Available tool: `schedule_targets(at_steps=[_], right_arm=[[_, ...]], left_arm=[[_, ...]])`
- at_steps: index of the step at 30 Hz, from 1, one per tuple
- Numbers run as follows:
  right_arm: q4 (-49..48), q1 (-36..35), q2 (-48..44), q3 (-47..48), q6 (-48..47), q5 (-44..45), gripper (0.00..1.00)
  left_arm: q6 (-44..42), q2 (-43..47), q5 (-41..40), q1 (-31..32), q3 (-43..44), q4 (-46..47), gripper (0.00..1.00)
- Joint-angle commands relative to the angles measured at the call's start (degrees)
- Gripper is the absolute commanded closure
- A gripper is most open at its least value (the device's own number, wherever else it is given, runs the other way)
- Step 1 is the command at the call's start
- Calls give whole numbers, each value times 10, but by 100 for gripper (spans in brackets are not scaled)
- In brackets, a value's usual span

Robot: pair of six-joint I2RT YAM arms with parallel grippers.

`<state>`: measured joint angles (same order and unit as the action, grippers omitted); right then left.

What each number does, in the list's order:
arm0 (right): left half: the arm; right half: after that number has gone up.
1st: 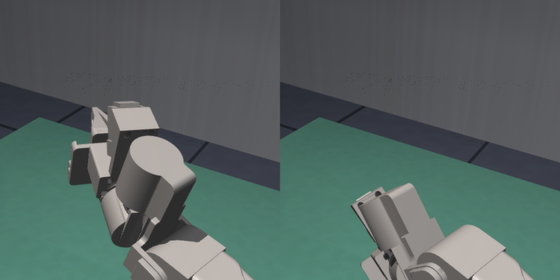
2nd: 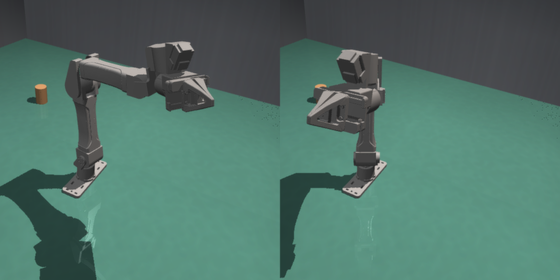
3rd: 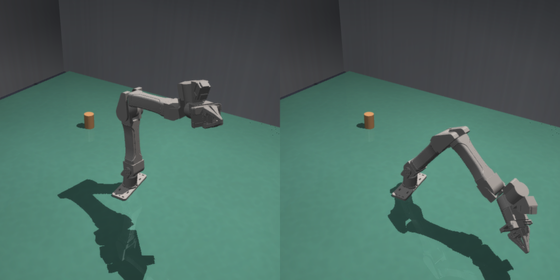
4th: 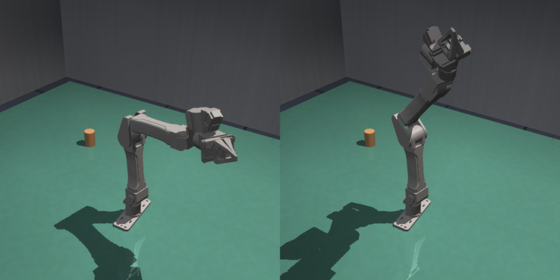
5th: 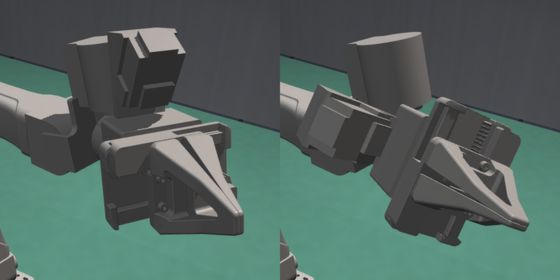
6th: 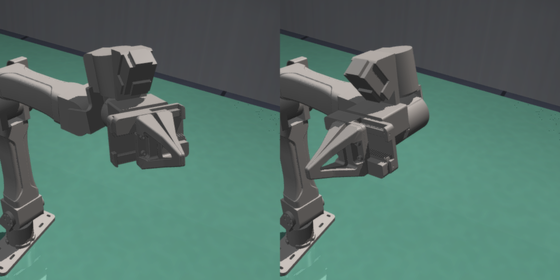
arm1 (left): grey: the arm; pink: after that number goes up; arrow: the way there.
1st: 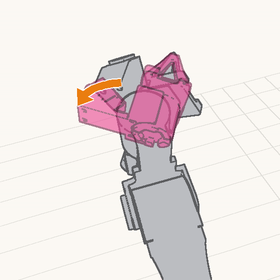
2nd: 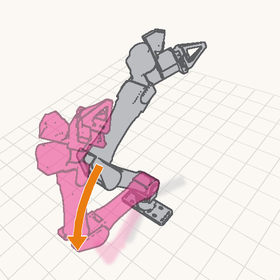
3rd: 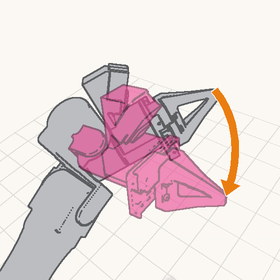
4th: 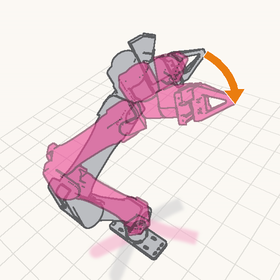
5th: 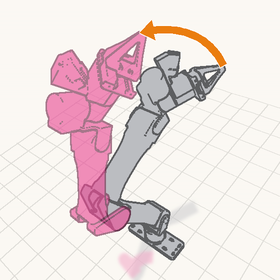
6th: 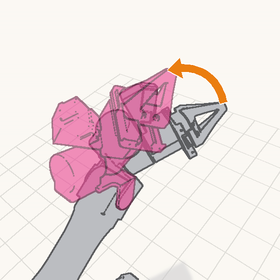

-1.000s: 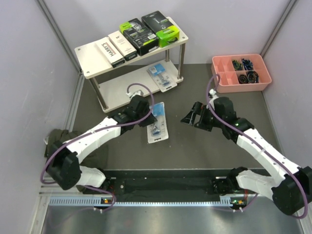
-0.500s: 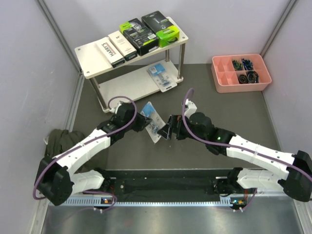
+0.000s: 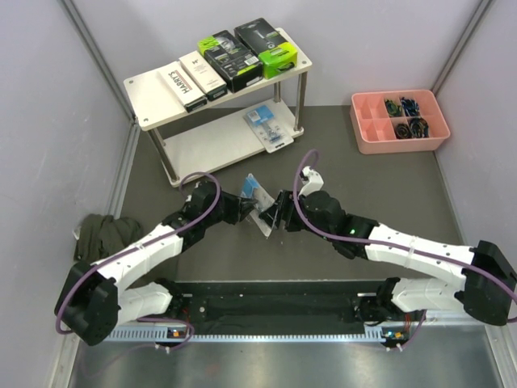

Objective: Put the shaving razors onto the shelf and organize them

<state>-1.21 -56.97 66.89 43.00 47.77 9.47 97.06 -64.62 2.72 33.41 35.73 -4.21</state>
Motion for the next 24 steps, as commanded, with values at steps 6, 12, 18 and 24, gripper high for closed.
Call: schedule_targets(at_steps=[6, 12, 18, 24], right_arm=[[-29, -26, 10, 2, 1, 41, 47], [-16, -29, 13, 6, 3, 59, 92], [-8, -29, 14, 11, -2, 64, 100], [-2, -28, 11, 15, -3, 63, 100]], left_arm=[[63, 1, 35, -2, -17, 112, 100], [60, 4, 34, -2, -22, 118, 100], [24, 12, 31, -2, -15, 109, 100], [-80, 7, 51, -2, 21, 98, 74]])
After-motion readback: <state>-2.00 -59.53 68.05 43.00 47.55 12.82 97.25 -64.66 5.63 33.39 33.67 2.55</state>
